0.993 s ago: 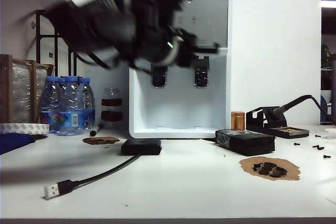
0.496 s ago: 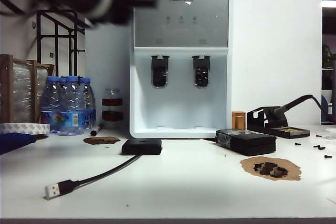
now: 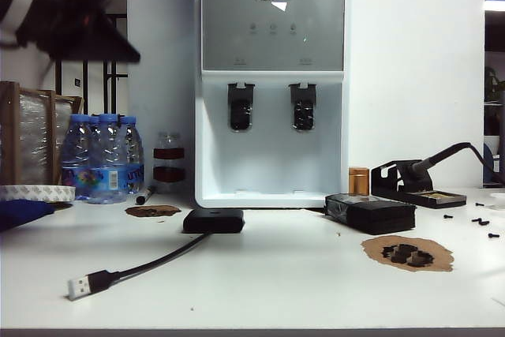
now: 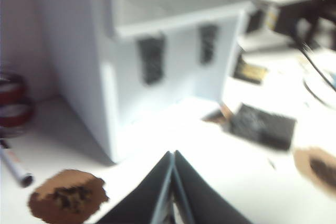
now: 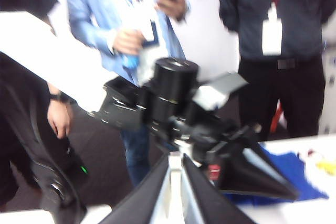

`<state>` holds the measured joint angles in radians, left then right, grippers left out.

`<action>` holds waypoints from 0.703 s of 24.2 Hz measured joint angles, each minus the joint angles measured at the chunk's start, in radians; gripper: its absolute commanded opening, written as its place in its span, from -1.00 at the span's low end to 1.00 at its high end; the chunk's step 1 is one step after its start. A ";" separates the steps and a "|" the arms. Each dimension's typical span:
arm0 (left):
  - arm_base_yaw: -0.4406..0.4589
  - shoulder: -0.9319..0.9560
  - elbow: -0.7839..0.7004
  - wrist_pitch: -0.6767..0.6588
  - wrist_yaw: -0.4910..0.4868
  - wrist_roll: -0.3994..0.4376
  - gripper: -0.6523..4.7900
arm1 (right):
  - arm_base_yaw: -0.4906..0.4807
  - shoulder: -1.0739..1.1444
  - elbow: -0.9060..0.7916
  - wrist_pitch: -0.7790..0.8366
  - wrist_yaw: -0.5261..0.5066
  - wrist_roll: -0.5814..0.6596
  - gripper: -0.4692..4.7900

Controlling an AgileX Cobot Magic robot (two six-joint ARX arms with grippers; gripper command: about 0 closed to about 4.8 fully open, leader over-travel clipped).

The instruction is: Take the USB flash drive out of the black sponge and insert it into the slot on top of the black USB adpator box.

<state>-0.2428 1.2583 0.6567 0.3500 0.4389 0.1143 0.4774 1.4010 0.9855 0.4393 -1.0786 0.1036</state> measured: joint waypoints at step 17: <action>0.023 0.464 -0.021 0.432 0.072 0.138 -0.78 | 0.000 0.605 0.180 -0.105 0.177 -0.640 -0.84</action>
<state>-0.2203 1.7226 0.6357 0.7818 0.5114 0.2520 0.4770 2.0056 1.1656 0.3347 -0.9016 -0.5362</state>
